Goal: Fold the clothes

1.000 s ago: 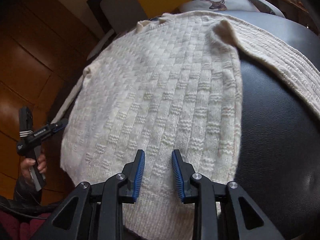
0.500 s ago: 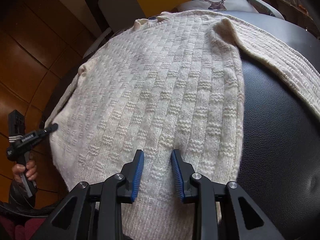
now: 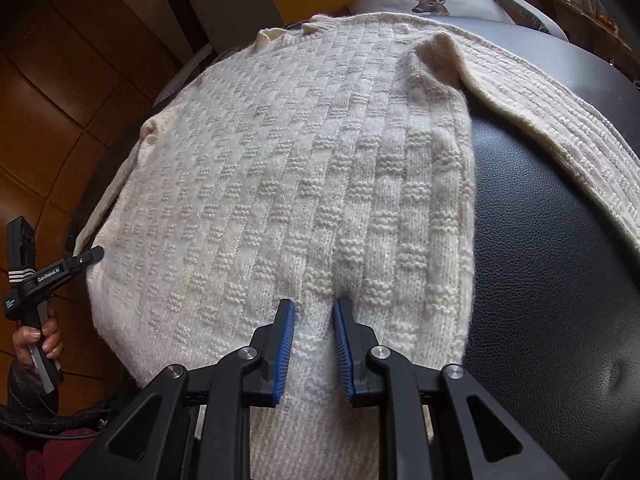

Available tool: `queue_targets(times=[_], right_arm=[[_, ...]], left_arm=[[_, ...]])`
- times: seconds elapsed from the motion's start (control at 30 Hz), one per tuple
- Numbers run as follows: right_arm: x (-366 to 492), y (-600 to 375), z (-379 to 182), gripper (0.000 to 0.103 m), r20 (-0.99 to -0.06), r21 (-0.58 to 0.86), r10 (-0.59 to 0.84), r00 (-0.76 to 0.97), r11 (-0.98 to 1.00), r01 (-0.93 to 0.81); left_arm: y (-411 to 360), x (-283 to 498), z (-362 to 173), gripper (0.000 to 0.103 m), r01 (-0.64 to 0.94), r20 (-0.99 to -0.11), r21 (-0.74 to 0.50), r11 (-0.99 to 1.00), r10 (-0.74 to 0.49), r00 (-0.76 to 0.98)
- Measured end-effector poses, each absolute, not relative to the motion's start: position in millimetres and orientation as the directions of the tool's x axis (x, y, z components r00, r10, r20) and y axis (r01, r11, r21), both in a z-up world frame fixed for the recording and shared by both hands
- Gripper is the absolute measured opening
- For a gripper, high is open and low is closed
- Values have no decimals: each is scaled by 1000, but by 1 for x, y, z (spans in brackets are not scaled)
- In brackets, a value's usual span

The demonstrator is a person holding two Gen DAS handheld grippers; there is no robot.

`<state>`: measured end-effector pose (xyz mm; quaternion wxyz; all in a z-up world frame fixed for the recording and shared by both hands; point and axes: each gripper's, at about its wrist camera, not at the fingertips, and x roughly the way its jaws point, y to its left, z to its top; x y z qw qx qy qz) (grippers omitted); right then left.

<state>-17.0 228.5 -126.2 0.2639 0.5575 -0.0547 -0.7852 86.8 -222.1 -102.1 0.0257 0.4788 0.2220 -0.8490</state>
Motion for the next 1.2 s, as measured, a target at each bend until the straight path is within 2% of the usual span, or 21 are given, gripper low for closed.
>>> queue_targets(times=[0.07, 0.13, 0.23, 0.4, 0.63, 0.7, 0.77, 0.9, 0.97, 1.03, 1.1, 1.2], right_arm=[[-17, 230, -126, 19, -842, 390, -483, -240, -853, 346], [-18, 230, -119, 22, -839, 390, -483, -248, -854, 345], [-27, 215, -95, 28, -813, 375, -504, -291, -837, 398], [-57, 153, -68, 28, -771, 374, -572, -282, -764, 527], [-93, 55, -64, 28, -746, 408, -640, -184, -658, 633], [-103, 31, -64, 28, -725, 460, -676, -133, -619, 637], [-116, 7, -66, 28, -703, 511, -706, -90, -589, 626], [-144, -41, -73, 29, -686, 556, -726, -47, -566, 609], [-159, -60, -75, 29, -689, 559, -723, -50, -574, 599], [-175, -77, -78, 29, -694, 557, -717, -56, -586, 588], [-190, -95, -80, 29, -700, 556, -712, -63, -598, 577], [-203, -111, -82, 29, -719, 531, -691, -77, -617, 581]], left_arm=[[-227, 91, -96, 10, 252, -797, -412, -876, 212, -565], [-238, 95, -89, 15, 277, -779, -440, -854, 209, -592], [-251, 90, -86, 16, 318, -797, -385, -866, 139, -587], [-247, 63, -93, 16, 278, -806, -332, -901, 117, -580], [-254, 27, -100, 19, 293, -811, -341, -893, 122, -573], [-275, 34, -95, 19, 338, -788, -413, -846, 146, -598], [-312, 53, -93, 19, 435, -791, -448, -781, 120, -600], [-396, 113, -85, 29, 626, -820, -356, -694, -89, -565], [-434, 137, -85, 40, 693, -836, -300, -655, -170, -522], [-464, 150, -88, 48, 720, -848, -265, -642, -201, -491], [-494, 163, -91, 49, 745, -858, -229, -627, -231, -458], [-515, 161, -106, 49, 719, -874, -254, -646, -164, -457]])
